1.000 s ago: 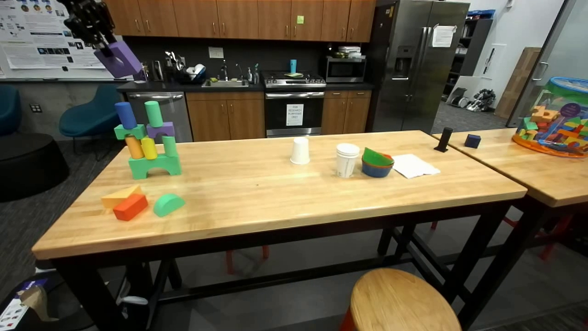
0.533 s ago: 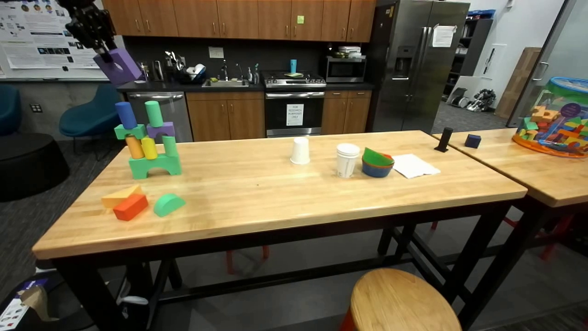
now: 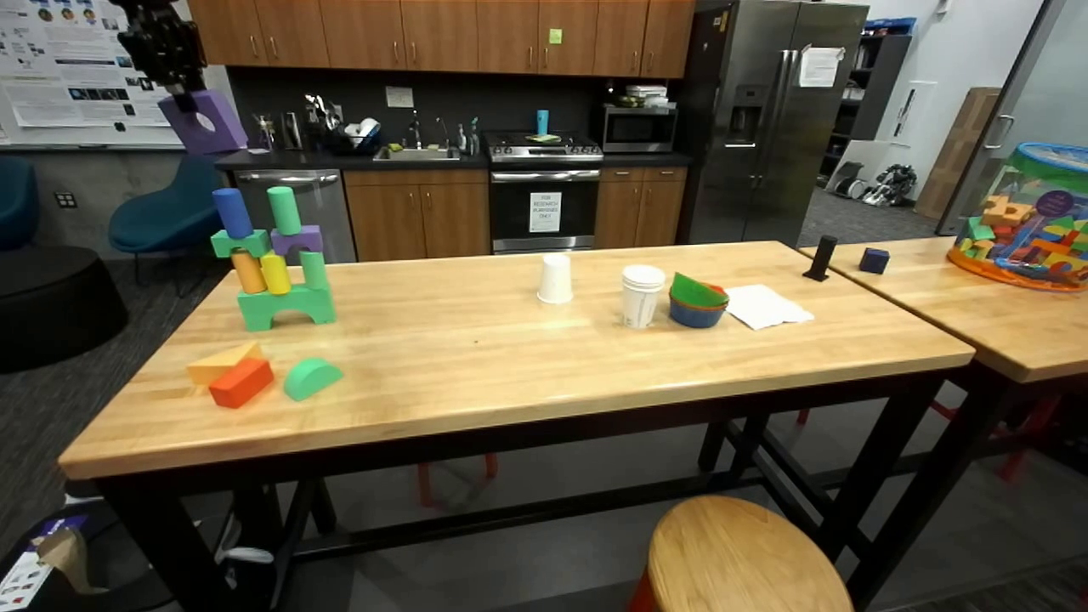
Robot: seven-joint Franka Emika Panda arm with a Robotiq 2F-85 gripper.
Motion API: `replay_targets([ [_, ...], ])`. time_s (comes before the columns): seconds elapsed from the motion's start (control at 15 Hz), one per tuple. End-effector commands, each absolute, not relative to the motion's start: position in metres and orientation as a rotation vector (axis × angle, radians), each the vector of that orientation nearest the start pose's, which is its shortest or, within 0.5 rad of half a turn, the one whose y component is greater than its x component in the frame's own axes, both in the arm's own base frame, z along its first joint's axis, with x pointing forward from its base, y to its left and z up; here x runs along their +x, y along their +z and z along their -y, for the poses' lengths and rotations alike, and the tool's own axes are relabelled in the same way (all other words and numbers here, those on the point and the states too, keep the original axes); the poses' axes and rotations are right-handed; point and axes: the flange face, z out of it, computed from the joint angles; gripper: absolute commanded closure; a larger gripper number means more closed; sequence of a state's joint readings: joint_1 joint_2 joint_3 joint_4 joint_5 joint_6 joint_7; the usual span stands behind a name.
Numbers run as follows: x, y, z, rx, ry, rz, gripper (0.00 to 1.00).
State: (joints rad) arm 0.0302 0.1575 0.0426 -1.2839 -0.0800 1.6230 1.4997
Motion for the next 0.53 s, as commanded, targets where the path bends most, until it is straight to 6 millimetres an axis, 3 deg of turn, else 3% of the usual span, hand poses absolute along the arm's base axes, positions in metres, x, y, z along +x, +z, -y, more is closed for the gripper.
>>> replay_targets([
  [0.0, 0.6072, 0.6742, -0.0335, -2.305, -0.275, -2.002, 0.6],
  [0.47, 0.608, 0.6748, -0.0335, -2.306, -0.274, -2.002, 0.6],
])
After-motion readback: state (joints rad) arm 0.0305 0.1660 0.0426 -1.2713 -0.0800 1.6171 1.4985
